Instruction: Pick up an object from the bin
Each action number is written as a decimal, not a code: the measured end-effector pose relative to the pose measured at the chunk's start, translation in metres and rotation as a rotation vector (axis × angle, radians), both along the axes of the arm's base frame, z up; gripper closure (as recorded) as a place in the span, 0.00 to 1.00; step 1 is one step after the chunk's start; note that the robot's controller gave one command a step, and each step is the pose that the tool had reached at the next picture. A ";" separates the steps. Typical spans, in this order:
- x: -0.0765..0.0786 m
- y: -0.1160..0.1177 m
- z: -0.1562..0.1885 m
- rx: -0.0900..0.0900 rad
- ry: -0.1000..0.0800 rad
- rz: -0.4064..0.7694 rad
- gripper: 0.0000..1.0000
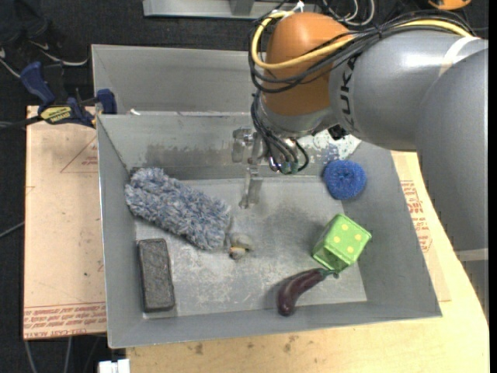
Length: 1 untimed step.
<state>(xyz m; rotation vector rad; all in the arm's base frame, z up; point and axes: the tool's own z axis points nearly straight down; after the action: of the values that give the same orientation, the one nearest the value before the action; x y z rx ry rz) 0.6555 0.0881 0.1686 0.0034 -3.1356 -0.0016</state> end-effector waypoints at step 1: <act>0.002 0.000 0.005 0.001 -0.008 -0.001 0.00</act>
Offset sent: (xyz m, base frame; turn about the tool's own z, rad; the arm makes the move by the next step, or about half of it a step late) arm -0.0055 0.0744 -0.0608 -0.1881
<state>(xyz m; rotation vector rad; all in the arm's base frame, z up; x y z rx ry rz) 0.6571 0.0879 0.1741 0.0017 -3.1435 -0.0025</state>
